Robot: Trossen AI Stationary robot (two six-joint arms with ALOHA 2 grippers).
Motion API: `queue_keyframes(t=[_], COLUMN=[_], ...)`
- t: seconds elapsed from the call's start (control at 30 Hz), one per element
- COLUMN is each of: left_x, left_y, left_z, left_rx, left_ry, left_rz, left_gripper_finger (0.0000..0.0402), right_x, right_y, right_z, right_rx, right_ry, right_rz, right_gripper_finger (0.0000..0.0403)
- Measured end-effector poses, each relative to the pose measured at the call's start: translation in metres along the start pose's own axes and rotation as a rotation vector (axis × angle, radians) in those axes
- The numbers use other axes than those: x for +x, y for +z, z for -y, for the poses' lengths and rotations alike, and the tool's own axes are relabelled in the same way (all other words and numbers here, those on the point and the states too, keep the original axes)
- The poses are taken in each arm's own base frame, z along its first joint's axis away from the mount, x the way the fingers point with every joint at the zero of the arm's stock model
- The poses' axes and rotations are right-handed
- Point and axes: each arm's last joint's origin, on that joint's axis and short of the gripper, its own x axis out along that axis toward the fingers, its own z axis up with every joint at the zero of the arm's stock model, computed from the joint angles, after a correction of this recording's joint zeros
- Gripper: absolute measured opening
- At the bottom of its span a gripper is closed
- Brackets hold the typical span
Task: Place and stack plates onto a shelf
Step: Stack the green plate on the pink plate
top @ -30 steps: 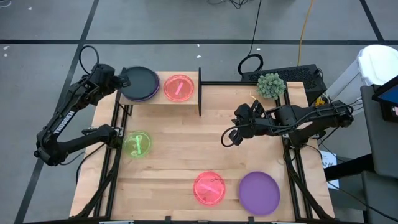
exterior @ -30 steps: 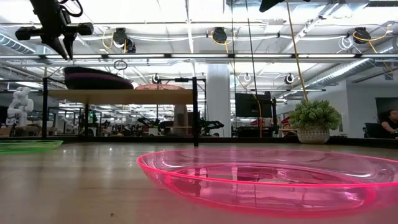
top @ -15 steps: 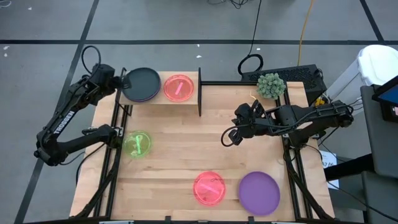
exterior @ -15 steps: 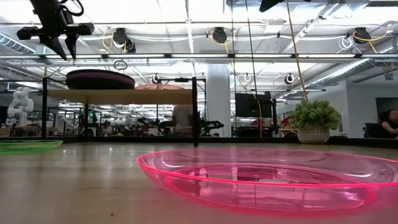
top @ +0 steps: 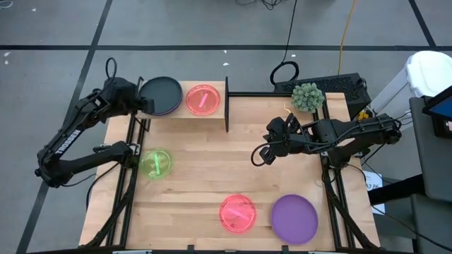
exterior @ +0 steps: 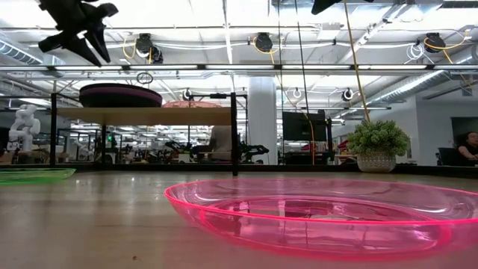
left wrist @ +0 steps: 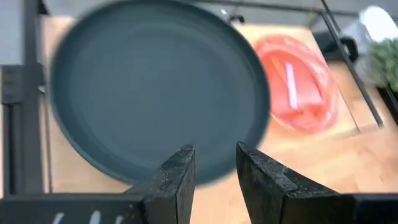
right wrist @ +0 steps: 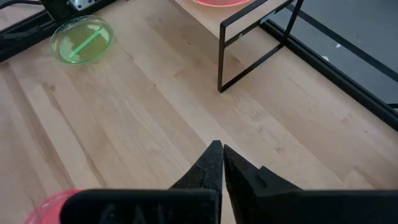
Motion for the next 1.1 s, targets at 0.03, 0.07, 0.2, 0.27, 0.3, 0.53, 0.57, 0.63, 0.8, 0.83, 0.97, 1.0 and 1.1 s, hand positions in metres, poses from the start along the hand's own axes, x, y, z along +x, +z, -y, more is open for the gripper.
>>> queue_keyframes(t=[0.03,0.07,0.2,0.27,0.3,0.53,0.57,0.63,0.8,0.83,0.97,1.0,1.1], left_x=[-0.001,-0.002,-0.007,-0.008,-0.008,-0.013,-0.013,-0.013,-0.009,-0.007,0.001,0.004,0.014], left_y=[-0.002,-0.005,-0.013,-0.017,-0.020,-0.037,-0.040,-0.044,-0.058,-0.060,-0.076,-0.081,-0.097], left_z=[0.001,0.003,0.009,0.012,0.014,0.022,0.023,0.027,0.039,0.043,0.066,0.071,0.083], left_rx=[0.006,0.018,0.095,0.145,0.173,0.286,0.302,0.352,0.517,0.545,0.647,0.672,0.702], left_ry=[-0.014,-0.028,-0.085,-0.108,-0.117,-0.161,-0.169,-0.186,-0.207,-0.220,-0.255,-0.240,-0.132], left_rz=[-0.014,-0.023,-0.057,-0.092,-0.112,-0.214,-0.228,-0.262,-0.374,-0.391,-0.465,-0.491,-0.548], left_gripper_finger=[0.0120,0.0120,0.0120,0.0120,0.0120,0.0120,0.0120,0.0120,0.0120,0.0120,0.0120,0.0120,0.0120], right_x=[0.000,0.000,0.000,0.000,0.000,0.000,0.001,0.001,0.003,0.004,0.005,0.006,0.006], right_y=[0.000,0.000,0.000,0.000,0.000,0.000,0.001,0.001,0.004,0.005,0.007,0.007,0.007], right_z=[0.000,0.000,0.000,0.000,0.000,0.000,0.001,0.001,0.005,0.005,0.008,0.008,0.009], right_rx=[0.000,0.000,0.000,0.009,0.014,-0.001,-0.003,-0.004,-0.002,-0.006,-0.022,-0.024,-0.021], right_ry=[0.000,0.000,0.001,0.001,0.001,-0.001,-0.003,-0.006,-0.020,-0.022,-0.031,-0.032,-0.034], right_rz=[0.000,0.000,-0.001,-0.001,-0.001,0.000,0.000,0.001,0.002,0.003,0.001,0.001,0.001], right_gripper_finger=[0.0000,0.0000,0.0000,0.0000,0.0000,0.0000,0.0000,0.0000,0.0000,0.0000,0.0000,0.0000,0.0000])
